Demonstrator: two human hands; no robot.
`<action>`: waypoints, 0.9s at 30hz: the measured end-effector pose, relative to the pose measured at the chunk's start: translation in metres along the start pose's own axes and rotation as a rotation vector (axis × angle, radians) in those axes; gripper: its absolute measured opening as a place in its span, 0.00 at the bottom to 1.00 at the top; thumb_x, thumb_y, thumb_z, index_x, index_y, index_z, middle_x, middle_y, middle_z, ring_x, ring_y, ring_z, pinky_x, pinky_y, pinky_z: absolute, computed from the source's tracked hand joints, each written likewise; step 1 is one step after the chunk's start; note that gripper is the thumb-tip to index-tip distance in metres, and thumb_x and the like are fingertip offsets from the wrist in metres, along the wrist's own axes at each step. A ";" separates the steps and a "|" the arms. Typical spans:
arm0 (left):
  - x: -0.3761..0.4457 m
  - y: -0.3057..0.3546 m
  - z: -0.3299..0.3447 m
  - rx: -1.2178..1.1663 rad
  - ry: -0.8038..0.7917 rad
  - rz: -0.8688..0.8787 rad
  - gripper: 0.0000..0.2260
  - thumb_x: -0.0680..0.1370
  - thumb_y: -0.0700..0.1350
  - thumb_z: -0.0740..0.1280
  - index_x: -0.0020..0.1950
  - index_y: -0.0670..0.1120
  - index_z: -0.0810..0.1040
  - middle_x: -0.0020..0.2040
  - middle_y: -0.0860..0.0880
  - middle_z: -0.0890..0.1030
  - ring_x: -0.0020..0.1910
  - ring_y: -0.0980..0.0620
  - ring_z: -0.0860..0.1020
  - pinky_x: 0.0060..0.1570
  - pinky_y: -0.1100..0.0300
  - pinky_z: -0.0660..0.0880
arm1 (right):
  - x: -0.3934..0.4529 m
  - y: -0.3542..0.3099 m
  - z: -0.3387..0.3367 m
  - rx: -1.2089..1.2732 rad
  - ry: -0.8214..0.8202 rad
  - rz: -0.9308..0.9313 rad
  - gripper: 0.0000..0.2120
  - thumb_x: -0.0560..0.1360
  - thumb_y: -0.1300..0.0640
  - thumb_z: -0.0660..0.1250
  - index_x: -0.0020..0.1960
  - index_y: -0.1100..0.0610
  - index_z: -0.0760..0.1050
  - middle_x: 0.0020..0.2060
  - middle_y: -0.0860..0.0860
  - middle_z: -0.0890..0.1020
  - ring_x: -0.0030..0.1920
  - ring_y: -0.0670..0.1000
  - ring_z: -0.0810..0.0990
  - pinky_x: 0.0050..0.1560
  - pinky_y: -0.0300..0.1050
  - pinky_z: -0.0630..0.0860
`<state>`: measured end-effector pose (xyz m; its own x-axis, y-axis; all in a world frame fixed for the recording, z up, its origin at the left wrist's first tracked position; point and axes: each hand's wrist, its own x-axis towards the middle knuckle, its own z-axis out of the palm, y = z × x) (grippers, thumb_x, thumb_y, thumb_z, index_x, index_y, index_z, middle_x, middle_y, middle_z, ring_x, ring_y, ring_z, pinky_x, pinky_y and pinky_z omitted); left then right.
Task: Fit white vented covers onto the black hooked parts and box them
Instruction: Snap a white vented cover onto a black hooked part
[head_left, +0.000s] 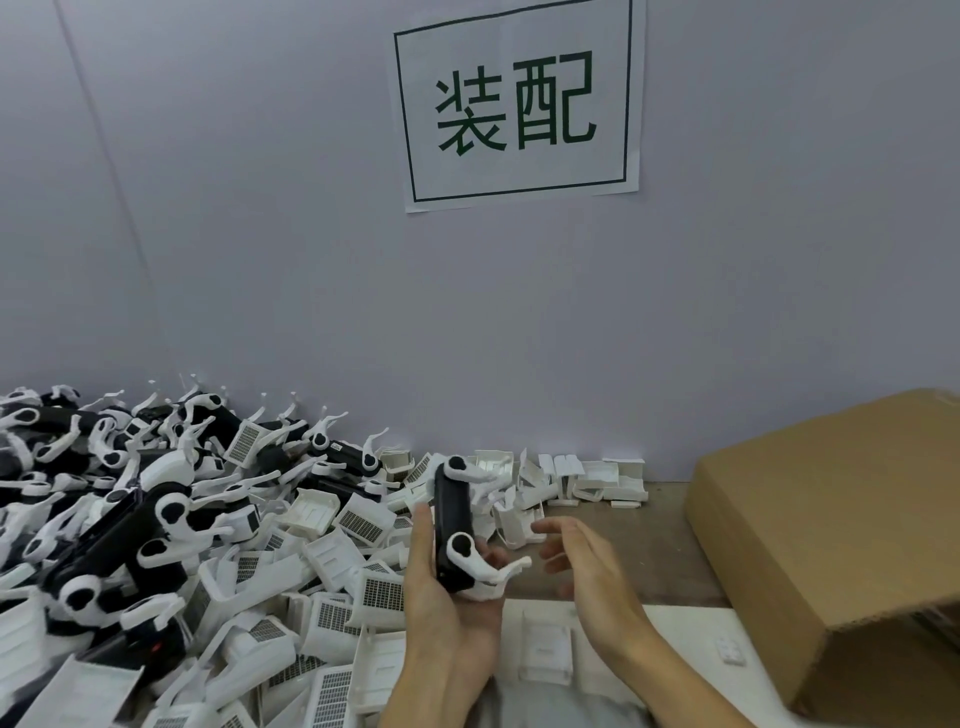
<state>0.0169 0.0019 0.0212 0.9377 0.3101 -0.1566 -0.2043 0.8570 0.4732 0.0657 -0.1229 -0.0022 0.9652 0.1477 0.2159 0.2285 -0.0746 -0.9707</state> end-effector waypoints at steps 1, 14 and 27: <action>-0.001 0.001 0.000 -0.016 -0.034 -0.010 0.15 0.66 0.55 0.77 0.34 0.43 0.83 0.32 0.45 0.80 0.28 0.47 0.80 0.38 0.48 0.80 | 0.000 0.000 0.000 -0.001 -0.004 0.002 0.18 0.85 0.55 0.52 0.51 0.50 0.80 0.45 0.51 0.80 0.48 0.50 0.78 0.46 0.39 0.70; 0.002 -0.007 0.002 0.265 0.042 0.041 0.13 0.75 0.43 0.70 0.52 0.34 0.80 0.44 0.38 0.83 0.40 0.44 0.80 0.41 0.54 0.78 | -0.003 -0.006 0.001 -0.010 -0.075 0.055 0.17 0.85 0.55 0.53 0.48 0.57 0.79 0.40 0.52 0.82 0.41 0.48 0.79 0.43 0.41 0.72; -0.002 -0.014 0.003 0.424 -0.015 0.004 0.13 0.82 0.45 0.64 0.61 0.37 0.79 0.55 0.35 0.83 0.53 0.35 0.82 0.55 0.39 0.79 | -0.017 -0.022 0.002 0.039 -0.272 0.065 0.12 0.81 0.59 0.66 0.63 0.52 0.76 0.50 0.53 0.85 0.44 0.49 0.85 0.38 0.40 0.76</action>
<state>0.0184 -0.0115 0.0175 0.9417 0.3047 -0.1429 -0.0776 0.6097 0.7888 0.0437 -0.1217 0.0147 0.9071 0.4030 0.1214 0.1566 -0.0554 -0.9861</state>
